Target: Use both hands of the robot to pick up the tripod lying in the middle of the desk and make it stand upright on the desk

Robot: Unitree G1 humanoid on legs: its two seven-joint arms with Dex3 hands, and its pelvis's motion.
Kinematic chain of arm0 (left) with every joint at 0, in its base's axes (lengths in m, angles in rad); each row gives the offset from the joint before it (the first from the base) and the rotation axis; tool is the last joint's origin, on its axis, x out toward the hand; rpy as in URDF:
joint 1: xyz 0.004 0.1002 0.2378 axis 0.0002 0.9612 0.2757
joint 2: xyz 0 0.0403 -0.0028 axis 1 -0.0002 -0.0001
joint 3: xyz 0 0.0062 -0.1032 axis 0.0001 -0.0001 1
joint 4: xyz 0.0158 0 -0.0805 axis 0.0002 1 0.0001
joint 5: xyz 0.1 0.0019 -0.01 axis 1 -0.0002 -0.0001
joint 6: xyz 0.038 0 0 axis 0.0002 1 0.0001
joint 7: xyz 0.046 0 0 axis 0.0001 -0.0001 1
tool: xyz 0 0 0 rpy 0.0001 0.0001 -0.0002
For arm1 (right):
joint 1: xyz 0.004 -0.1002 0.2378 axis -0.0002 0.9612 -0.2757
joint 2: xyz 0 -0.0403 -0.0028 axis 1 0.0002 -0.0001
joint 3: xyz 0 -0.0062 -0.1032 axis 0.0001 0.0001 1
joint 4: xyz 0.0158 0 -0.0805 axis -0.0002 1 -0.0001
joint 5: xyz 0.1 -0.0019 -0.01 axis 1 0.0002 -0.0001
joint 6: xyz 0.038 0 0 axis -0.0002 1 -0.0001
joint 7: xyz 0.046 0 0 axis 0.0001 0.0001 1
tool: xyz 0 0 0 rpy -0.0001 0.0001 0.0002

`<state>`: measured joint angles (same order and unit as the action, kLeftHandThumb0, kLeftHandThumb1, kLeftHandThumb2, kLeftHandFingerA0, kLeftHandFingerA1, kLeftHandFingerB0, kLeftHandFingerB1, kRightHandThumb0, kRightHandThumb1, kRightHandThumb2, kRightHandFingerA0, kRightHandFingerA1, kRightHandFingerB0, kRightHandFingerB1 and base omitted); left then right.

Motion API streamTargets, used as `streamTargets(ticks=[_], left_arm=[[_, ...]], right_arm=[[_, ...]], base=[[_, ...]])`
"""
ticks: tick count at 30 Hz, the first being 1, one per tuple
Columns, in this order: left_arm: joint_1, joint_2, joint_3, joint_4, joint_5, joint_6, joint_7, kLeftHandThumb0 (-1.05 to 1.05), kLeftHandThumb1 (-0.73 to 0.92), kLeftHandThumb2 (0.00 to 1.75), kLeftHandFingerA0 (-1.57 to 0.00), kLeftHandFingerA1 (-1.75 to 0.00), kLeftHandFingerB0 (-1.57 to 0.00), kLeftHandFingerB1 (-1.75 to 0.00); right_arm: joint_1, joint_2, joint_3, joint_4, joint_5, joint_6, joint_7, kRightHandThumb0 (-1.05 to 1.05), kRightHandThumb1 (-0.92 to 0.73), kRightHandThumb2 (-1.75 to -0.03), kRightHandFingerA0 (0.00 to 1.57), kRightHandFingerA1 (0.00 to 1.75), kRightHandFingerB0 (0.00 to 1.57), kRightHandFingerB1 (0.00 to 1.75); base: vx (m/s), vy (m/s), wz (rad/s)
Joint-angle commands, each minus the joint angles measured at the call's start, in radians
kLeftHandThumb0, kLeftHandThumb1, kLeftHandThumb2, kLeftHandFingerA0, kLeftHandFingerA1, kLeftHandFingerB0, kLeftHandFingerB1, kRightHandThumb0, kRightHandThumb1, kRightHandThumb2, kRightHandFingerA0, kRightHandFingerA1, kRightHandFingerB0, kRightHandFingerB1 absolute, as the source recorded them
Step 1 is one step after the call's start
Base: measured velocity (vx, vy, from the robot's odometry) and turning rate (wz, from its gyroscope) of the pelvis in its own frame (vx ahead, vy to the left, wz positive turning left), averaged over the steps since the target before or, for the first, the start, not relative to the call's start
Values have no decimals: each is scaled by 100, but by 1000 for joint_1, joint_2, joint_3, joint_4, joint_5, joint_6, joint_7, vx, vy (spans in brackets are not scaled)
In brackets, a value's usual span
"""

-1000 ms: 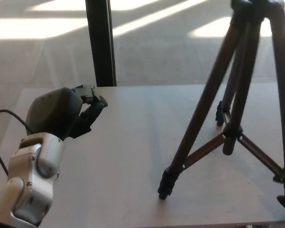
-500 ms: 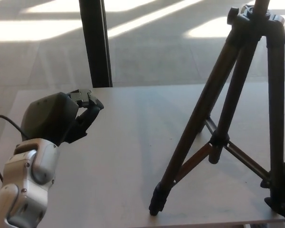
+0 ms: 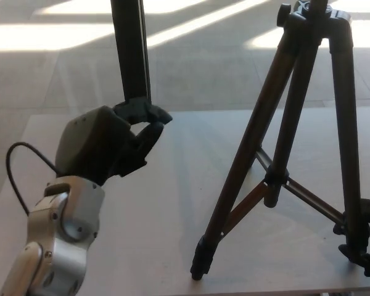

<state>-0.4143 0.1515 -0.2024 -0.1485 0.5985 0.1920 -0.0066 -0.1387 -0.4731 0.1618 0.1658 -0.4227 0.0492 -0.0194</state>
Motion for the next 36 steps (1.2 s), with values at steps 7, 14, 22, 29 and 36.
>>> streamTargets(ticks=[7,14,22,29,36], left_arm=[[31,39,-32,-102,5,2,-74,-49,60,57,-80,-84,-69,-64],[54,66,-22,-77,1,-31,-49,-54,62,58,-81,-85,-69,-60],[79,74,-20,-91,-6,-10,-74,-61,64,59,-76,-86,-60,-60],[117,162,-5,-186,-105,137,-338,-73,68,60,-21,-46,-20,-33],[251,228,45,-218,-151,146,-383,-72,68,60,-19,-47,-18,-33]], right_arm=[[-18,-53,-4,-42,24,137,220,-37,-42,-99,1,50,0,50],[-35,-91,69,-52,-63,237,269,-95,-56,-89,0,0,0,0],[-58,-136,138,-91,-132,308,341,-105,-77,-64,0,0,0,0],[-13,-173,76,-203,-65,360,419,-105,-76,-63,0,0,0,0],[124,-248,-158,-379,47,347,471,-105,-79,-65,0,0,0,0]], base=[[0,0,0],[0,0,0],[0,0,0],[0,0,0],[0,0,0]])
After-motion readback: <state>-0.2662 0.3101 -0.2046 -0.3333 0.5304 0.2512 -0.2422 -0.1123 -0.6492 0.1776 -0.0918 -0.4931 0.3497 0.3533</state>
